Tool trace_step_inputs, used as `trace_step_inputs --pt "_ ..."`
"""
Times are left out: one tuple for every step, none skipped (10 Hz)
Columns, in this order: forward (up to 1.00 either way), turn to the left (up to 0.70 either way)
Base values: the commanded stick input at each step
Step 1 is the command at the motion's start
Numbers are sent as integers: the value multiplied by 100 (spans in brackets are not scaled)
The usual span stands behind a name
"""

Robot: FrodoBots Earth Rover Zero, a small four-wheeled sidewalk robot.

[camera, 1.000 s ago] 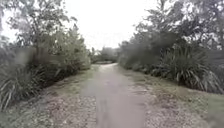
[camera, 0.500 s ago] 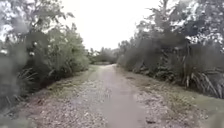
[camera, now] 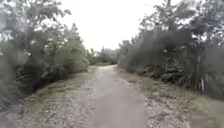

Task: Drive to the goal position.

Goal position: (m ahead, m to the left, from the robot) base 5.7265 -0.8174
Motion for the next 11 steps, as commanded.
trace_step_inputs --pt "70 0" --pt "70 0" --pt "70 0" --pt "70 0" --pt "70 0" --pt "70 0" --pt "70 0" --pt "70 0" --pt "70 0" --pt "70 0" --pt "70 0"
